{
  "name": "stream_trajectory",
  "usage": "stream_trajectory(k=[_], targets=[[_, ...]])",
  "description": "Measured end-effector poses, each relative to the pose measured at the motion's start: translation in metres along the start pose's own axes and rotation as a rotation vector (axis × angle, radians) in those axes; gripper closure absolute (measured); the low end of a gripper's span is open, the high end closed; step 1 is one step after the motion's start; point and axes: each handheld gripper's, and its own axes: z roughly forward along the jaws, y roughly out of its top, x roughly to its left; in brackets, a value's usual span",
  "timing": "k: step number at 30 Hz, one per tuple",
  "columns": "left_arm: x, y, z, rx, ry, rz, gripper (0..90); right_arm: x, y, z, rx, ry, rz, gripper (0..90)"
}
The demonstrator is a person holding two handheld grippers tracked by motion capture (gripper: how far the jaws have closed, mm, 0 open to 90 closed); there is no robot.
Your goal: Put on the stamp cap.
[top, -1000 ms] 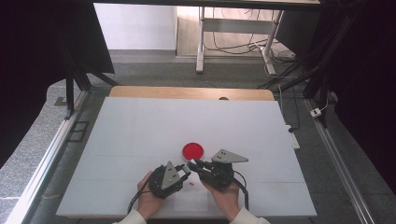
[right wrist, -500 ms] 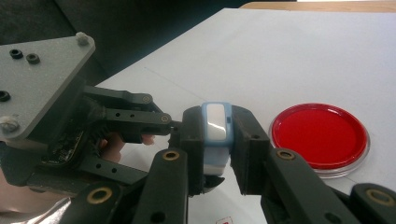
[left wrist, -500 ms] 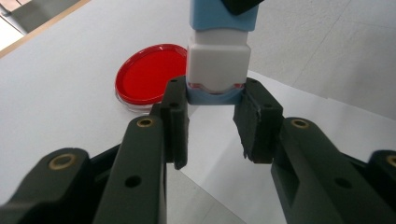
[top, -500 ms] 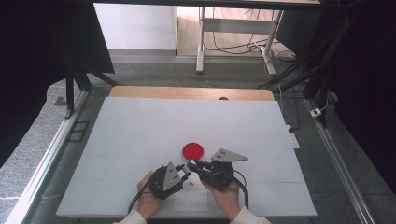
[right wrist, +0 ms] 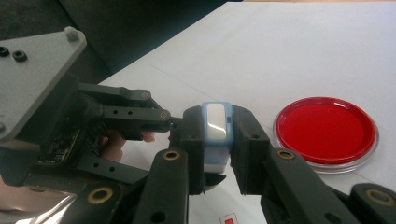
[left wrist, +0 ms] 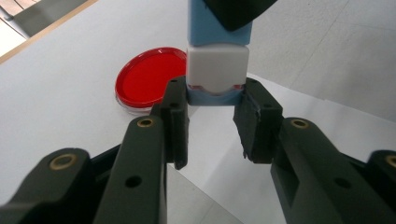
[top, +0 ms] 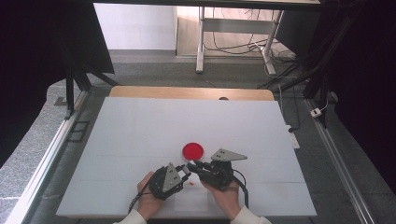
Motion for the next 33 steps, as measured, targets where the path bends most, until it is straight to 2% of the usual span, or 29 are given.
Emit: stream_trajectory(k=[12,19,24,33], targets=[[0.001,-0.001,0.000,-0.003,-0.003,-0.007,65.4,0.000,-0.001,0.000,-0.010,-0.001,0.002,75.6],[0.003,-0.003,0.004,0.012,-0.033,-0.032,63.9,-0.001,-0.001,-0.001,-0.010,-0.004,-0.014,75.5],[0.007,-0.003,0.004,0.020,-0.056,-0.051,55.7,-0.001,-0.001,0.000,-0.007,0.000,-0.036,75.5],[0.015,-0.004,0.002,0.048,-0.120,-0.123,44.3,-0.007,0.002,-0.005,-0.020,-0.013,-0.053,75.5]])
